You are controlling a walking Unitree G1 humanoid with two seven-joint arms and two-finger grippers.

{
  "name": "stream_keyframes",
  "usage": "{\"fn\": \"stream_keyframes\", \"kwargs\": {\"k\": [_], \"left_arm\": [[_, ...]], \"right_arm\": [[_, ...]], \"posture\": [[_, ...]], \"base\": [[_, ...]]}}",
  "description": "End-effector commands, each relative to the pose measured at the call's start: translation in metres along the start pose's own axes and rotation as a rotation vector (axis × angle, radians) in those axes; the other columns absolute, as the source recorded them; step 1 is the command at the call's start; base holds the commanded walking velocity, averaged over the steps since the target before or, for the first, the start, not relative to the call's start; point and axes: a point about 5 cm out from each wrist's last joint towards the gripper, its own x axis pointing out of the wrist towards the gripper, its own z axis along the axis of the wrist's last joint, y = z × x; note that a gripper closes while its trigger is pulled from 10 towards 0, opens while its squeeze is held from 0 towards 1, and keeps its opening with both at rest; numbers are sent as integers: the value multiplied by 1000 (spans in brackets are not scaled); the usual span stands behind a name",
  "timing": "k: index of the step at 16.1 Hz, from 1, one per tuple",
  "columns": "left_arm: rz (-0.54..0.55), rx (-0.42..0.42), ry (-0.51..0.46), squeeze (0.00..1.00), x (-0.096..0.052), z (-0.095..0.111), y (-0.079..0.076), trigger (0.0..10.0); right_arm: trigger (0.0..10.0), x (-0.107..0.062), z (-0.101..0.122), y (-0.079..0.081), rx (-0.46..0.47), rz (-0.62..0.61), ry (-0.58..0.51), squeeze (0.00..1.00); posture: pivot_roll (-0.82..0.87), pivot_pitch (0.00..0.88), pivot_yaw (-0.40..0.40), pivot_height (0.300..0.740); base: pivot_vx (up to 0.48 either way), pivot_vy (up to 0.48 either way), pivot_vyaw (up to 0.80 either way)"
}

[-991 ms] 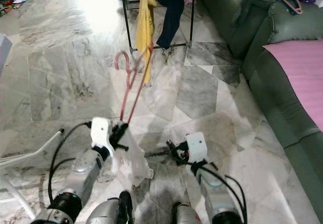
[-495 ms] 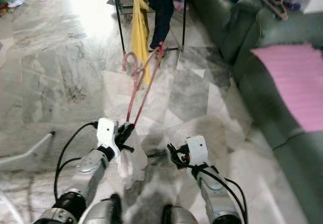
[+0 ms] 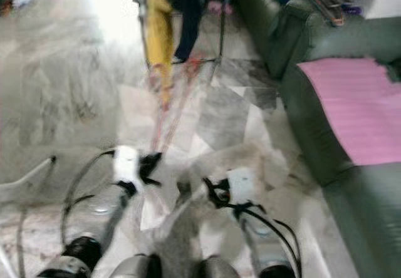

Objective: Hang hanger

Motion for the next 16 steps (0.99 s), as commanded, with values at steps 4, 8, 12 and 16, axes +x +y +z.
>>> {"fn": "stream_keyframes", "kwargs": {"k": [4, 8, 12, 16], "left_arm": [[-28, -34, -24, 0, 1, 4, -1, 10000], [-68, -62, -46, 0, 1, 8, 0, 10000], [-114, -81, -70, 0, 0, 10, 0, 10000], [-130, -88, -71, 0, 0, 9, -2, 10000]], "right_arm": [[10000, -5, -8, -2, 8, -20, 27, 0], [10000, -5, -9, -2, 38, -44, 26, 0], [10000, -5, -9, -3, 38, -53, 30, 0], [10000, -5, -7, -5, 27, -49, 27, 0]], "posture": [[-60, 184, 5, 740], [-55, 189, 12, 740], [-55, 186, 13, 740], [-58, 180, 10, 740]], "base": [[0, 0, 0], [0, 0, 0], [174, 0, -481], [399, 0, -514]]}}
